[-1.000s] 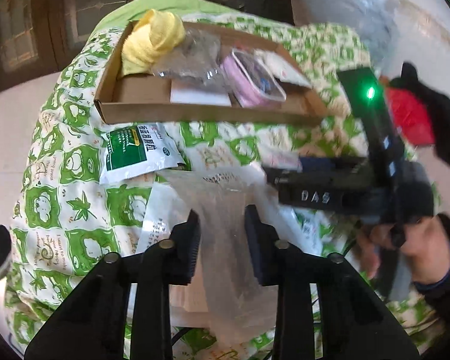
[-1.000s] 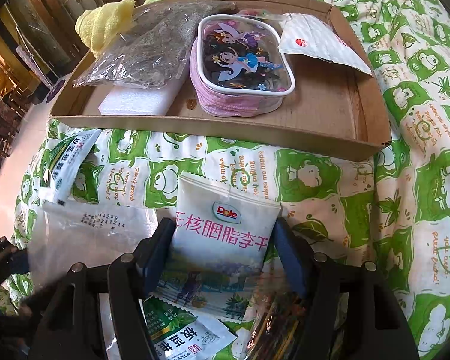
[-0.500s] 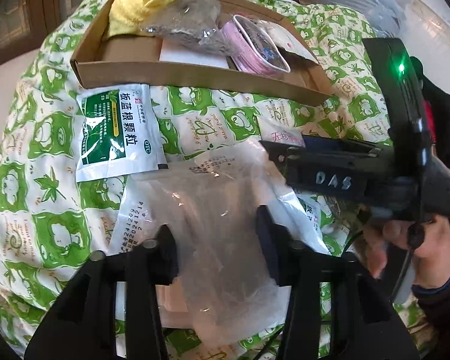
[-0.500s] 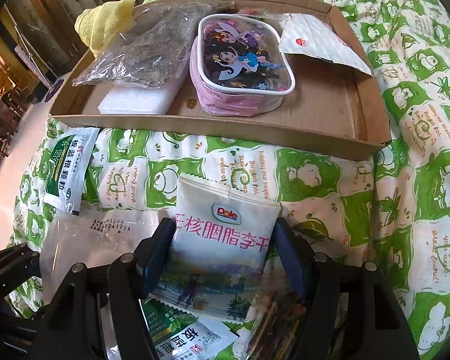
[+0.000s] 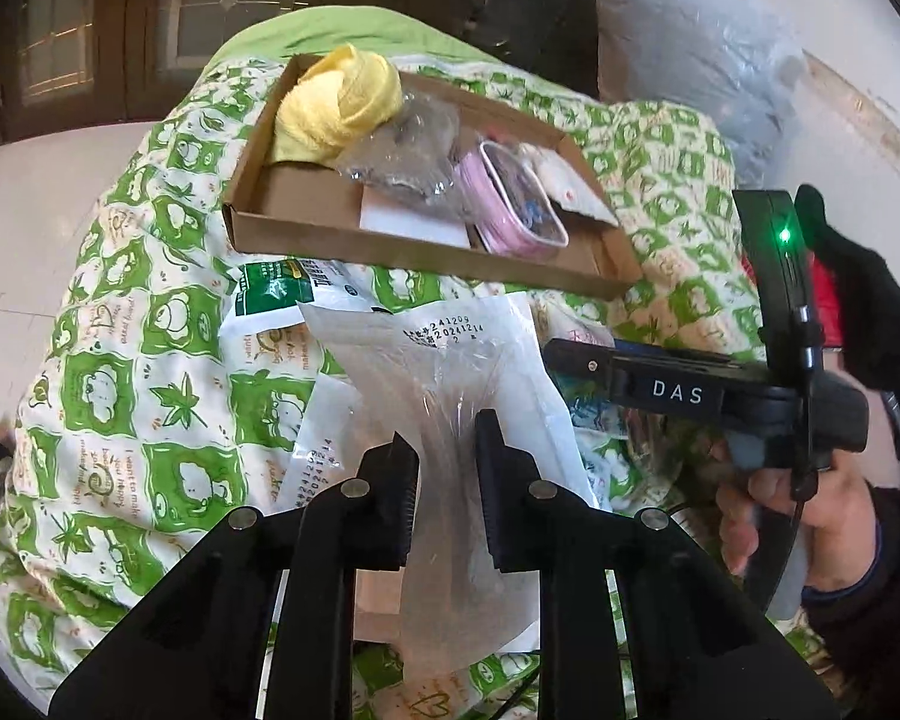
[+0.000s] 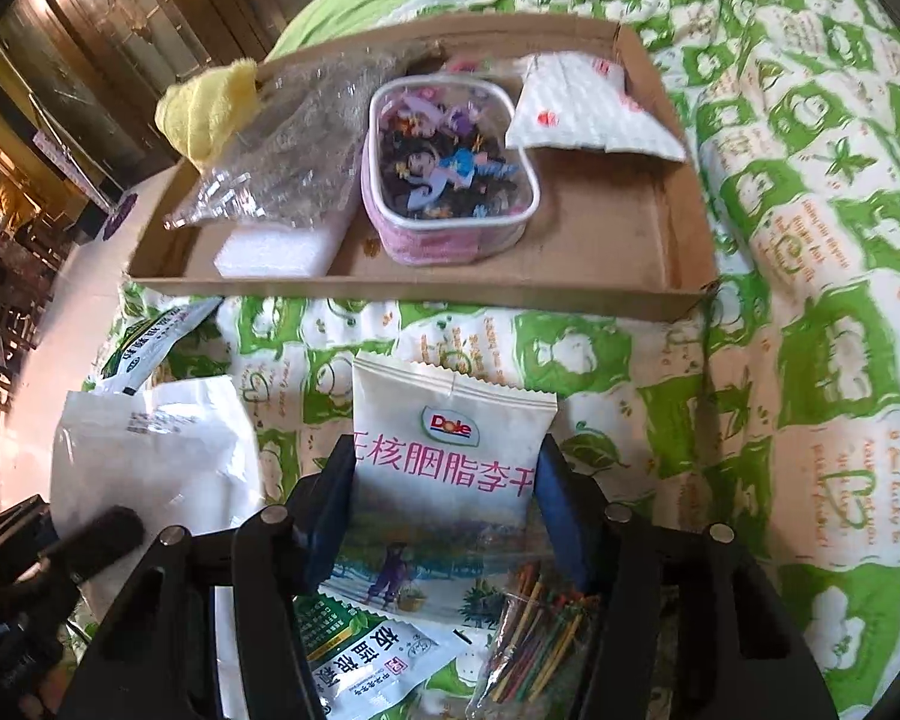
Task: Organize soft objects
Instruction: 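Lift the white plastic bag with the left tool while the right tool grasps the Dole packet, then carry the white bag into the tray with the left tool while the right tool drops the Dole packet there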
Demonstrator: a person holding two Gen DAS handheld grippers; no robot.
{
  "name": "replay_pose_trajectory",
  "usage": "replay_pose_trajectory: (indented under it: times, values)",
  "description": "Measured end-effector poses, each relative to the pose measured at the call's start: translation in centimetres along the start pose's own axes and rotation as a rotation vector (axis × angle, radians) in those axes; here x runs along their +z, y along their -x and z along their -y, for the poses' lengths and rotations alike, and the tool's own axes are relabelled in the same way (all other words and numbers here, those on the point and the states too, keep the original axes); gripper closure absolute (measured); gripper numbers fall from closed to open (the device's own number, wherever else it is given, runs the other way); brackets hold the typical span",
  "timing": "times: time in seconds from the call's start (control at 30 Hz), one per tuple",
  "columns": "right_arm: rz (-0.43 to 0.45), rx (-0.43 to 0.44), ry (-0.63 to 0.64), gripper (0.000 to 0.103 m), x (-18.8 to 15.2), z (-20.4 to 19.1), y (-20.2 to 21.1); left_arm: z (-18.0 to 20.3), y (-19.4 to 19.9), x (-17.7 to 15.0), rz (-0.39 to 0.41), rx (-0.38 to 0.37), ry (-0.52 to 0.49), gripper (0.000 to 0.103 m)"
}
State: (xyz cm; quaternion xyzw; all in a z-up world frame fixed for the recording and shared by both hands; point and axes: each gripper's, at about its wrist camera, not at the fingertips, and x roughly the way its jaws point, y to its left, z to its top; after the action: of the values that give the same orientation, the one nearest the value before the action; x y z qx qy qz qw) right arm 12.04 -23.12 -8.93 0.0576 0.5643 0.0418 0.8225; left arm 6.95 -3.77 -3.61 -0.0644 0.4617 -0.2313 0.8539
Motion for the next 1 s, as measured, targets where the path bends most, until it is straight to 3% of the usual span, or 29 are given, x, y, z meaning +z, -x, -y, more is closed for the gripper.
replay_pose_trajectory:
  times: [0.23,0.47,1.0]
  values:
    - [0.026,0.044,0.0,0.046,0.0,0.0,1.5,0.9,1.9,-1.0,0.032,-0.029,-0.017,0.086]
    - [0.072,0.027,0.029,0.046,0.8,0.1,2.7,-0.1,1.9,-0.9,0.028,0.01,0.022,0.086]
    - [0.047,0.014,0.037,0.046,0.4,-0.4,1.8,-0.4,1.1,-0.9,0.01,0.099,0.007,0.086]
